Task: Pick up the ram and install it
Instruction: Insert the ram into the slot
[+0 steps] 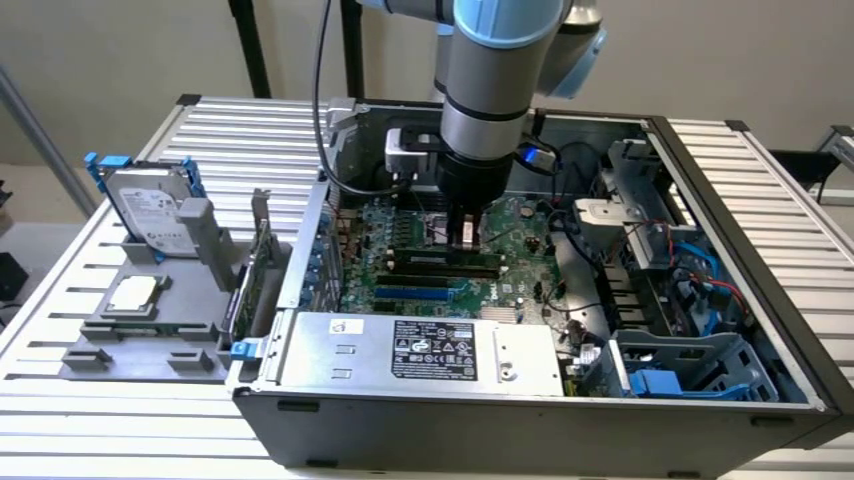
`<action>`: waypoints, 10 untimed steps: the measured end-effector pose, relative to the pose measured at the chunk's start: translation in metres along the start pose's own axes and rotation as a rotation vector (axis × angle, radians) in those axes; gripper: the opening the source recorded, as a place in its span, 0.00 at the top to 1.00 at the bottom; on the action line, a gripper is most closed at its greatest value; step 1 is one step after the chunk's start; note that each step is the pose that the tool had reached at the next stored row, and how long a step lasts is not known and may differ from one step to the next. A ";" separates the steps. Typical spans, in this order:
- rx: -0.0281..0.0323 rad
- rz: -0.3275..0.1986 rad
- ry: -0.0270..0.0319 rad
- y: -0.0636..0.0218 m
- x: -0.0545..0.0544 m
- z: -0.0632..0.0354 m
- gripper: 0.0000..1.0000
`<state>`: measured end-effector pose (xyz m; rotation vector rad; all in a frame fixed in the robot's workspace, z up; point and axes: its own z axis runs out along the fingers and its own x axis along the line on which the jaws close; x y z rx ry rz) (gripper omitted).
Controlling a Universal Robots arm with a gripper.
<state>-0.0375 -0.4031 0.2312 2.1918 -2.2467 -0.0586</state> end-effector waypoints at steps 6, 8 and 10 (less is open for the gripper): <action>0.0004 0.001 -0.0002 0.0000 0.000 0.0018 0.87; 0.0006 0.001 0.0000 0.0000 0.000 0.0023 0.87; 0.0009 0.002 0.0000 -0.0001 0.000 0.0028 0.87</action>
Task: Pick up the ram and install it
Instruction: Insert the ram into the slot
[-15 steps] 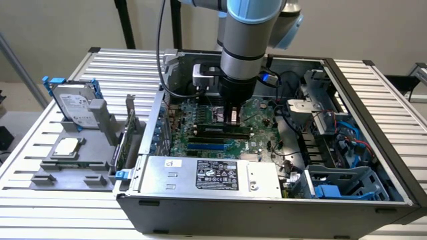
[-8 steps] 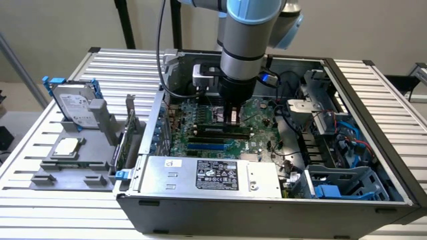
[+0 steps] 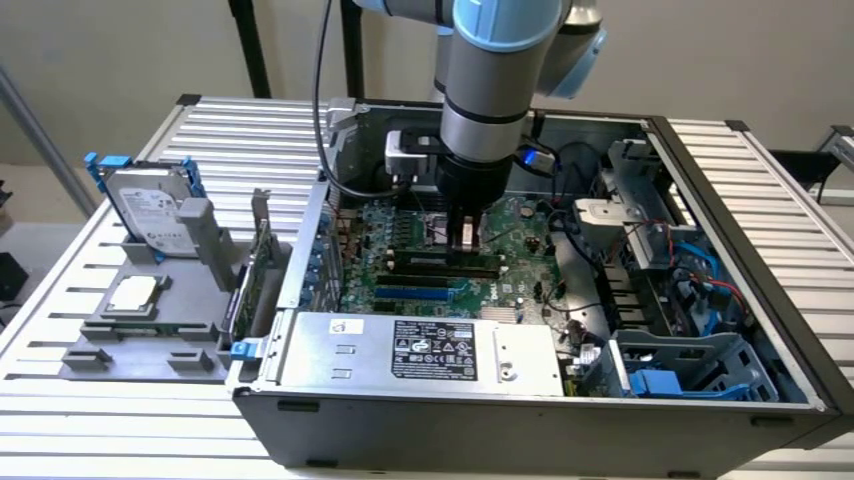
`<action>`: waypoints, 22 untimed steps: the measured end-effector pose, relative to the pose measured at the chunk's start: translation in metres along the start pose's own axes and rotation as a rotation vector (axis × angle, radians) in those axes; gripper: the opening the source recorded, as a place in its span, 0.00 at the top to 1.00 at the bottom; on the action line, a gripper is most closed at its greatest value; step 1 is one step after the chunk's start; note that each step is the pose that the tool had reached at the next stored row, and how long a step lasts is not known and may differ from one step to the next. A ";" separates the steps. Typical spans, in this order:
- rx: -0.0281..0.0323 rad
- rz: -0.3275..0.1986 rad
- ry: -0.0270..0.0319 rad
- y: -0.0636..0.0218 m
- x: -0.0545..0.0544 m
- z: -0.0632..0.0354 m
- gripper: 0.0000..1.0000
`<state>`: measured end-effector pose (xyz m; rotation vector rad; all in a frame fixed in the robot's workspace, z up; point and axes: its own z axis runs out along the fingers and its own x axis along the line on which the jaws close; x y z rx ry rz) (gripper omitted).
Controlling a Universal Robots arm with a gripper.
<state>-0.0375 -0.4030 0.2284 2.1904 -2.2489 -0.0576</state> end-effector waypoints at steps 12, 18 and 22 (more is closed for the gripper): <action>0.0008 0.000 0.0000 0.0001 -0.001 0.0023 0.87; 0.0033 0.000 -0.0004 0.0001 -0.001 0.0036 0.87; 0.0036 0.000 -0.0002 0.0001 -0.001 0.0036 0.72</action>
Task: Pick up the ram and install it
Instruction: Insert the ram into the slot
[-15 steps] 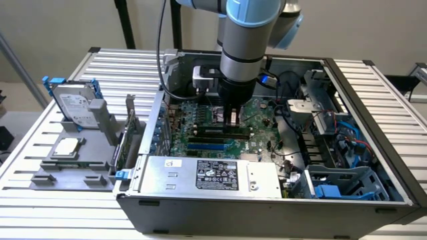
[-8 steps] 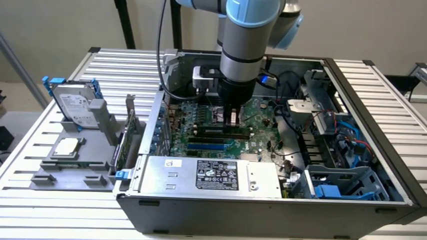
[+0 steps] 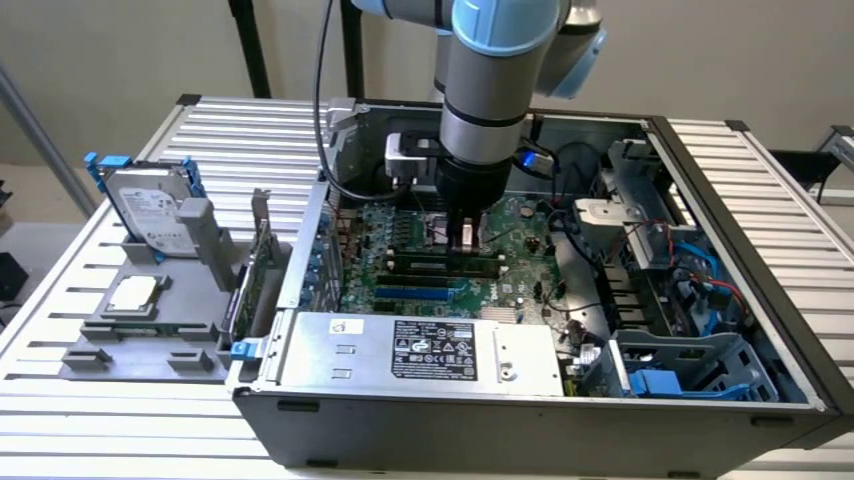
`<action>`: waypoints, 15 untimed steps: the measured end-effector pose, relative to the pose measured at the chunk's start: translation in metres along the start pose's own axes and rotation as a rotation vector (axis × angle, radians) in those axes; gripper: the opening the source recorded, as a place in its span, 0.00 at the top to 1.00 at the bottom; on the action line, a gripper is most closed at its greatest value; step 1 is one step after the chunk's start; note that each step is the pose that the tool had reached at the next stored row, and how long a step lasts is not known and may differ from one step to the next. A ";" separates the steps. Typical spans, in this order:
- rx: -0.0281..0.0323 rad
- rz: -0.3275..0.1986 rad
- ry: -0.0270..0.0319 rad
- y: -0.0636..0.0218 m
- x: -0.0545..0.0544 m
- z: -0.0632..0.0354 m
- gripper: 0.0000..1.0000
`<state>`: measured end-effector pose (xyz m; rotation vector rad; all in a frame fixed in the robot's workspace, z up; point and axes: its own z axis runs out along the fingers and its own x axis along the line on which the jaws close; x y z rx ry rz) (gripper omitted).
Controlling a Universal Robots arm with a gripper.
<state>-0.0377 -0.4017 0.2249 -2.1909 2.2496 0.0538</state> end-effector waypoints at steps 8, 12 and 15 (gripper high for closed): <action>-0.0007 0.000 0.0000 0.0021 0.000 -0.0156 0.72; -0.0009 0.000 -0.0002 0.0027 0.000 -0.0178 0.81; -0.0010 0.000 -0.0001 0.0027 0.000 -0.0179 0.89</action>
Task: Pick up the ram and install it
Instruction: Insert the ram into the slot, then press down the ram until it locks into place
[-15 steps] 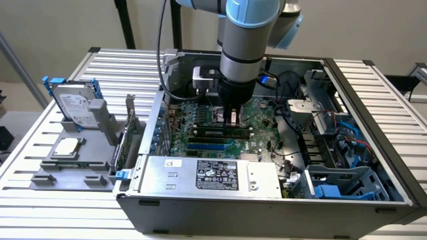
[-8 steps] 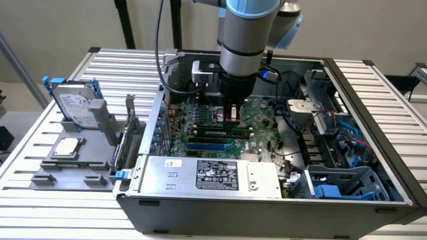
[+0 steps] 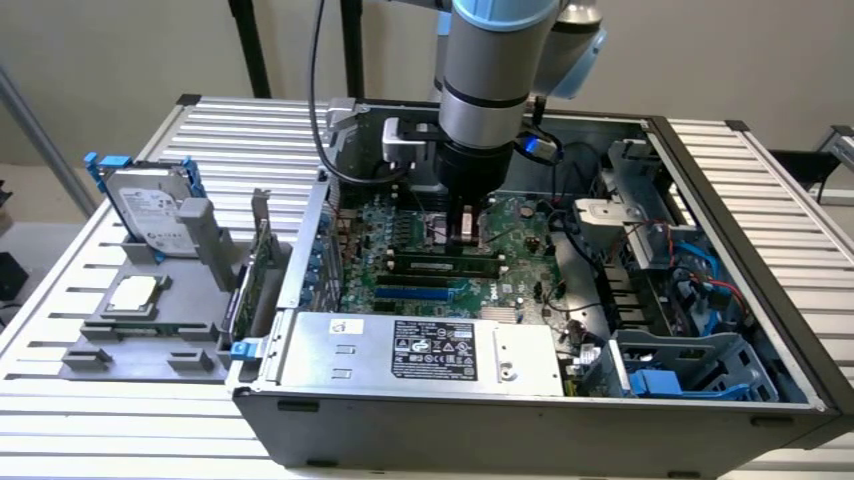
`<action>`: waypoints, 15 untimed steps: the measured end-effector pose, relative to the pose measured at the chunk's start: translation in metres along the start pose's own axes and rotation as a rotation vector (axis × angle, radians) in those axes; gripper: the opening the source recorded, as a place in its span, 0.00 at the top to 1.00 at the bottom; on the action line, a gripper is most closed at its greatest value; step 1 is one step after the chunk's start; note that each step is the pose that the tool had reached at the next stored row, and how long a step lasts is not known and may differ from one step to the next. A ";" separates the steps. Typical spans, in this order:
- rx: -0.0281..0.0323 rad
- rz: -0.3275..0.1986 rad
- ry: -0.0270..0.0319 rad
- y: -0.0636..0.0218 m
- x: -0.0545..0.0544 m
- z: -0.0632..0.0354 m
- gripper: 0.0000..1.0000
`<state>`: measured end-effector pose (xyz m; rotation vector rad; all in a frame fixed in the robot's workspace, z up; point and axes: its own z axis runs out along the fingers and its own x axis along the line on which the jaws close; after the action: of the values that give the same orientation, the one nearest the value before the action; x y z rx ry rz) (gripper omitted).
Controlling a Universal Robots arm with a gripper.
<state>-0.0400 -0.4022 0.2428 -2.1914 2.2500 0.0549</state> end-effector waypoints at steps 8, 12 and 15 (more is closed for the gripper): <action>0.0000 0.000 0.0000 0.0000 0.000 0.0000 0.89; 0.0000 0.000 0.0001 0.0007 0.000 0.0017 0.89; 0.0000 0.000 0.0000 0.0009 0.000 0.0041 0.89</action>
<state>-0.0411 -0.4022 0.2388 -2.1914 2.2499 0.0549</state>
